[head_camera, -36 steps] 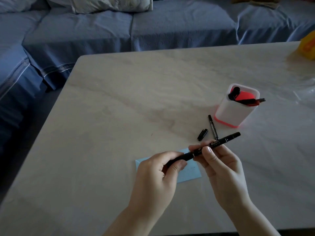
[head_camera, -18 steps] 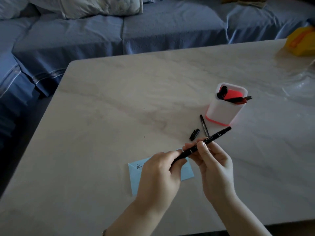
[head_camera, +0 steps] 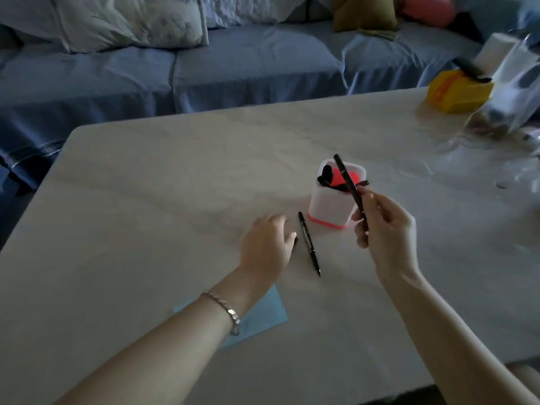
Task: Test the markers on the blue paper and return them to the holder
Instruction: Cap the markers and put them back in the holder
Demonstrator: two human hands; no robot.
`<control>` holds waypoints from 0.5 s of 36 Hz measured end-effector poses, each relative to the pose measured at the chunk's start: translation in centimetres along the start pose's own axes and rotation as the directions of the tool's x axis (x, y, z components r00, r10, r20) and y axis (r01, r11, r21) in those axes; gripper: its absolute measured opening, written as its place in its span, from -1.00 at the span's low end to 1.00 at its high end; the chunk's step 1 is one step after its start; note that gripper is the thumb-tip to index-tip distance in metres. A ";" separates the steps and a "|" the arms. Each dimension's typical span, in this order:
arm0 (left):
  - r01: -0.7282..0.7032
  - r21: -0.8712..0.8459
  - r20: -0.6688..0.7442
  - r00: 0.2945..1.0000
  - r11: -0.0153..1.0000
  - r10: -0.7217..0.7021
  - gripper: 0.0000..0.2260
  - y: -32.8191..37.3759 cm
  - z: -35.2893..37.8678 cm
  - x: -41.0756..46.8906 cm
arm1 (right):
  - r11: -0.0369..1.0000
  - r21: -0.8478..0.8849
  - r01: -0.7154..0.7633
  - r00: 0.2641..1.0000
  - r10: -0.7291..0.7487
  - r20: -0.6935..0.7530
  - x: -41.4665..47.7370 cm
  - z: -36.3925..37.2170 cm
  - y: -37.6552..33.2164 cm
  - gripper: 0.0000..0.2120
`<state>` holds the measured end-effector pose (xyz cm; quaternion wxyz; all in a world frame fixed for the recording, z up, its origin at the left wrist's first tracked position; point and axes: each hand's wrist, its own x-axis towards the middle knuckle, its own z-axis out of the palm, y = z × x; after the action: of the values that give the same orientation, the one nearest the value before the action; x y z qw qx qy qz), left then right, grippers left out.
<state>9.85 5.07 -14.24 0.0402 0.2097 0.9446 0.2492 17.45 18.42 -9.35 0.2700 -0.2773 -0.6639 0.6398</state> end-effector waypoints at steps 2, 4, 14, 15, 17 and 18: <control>0.035 0.122 0.083 0.996 0.992 -0.045 -0.70 0.2 1.4 0.9 | 0.991 -0.118 0.065 0.997 -0.070 -0.040 1.8 -1.1 -0.8 -0.78; 0.032 0.188 0.150 0.987 0.982 -0.061 -0.72 0.2 2.2 1.0 | 0.967 -0.233 0.100 0.992 -0.116 -0.057 3.3 -1.9 -1.8 -0.79; 0.114 0.010 0.111 0.987 0.993 -0.115 -0.88 -2.4 1.5 -1.6 | 0.672 -0.713 0.201 0.979 -0.167 0.119 6.8 -0.7 -4.2 -0.70; 0.126 -0.040 0.104 0.987 0.991 -0.122 -0.90 -2.8 1.0 -2.1 | 0.660 -0.724 0.200 0.980 -0.143 0.140 6.8 -0.1 -4.0 -0.71; 0.140 -0.114 0.088 0.988 0.984 -0.130 -0.93 -3.7 0.1 -3.1 | 0.656 -0.732 0.186 0.982 -0.104 0.156 6.8 0.9 -3.5 -0.73; 0.146 -0.146 0.080 0.987 0.978 -0.136 -0.94 -4.1 -0.3 -3.5 | 0.665 -0.725 0.178 0.984 -0.098 0.151 6.8 1.3 -3.3 -0.72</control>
<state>11.43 0.26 -16.05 0.1067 0.1471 0.9335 0.3091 11.73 22.28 -6.07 0.1499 -0.2793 -0.8965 0.3094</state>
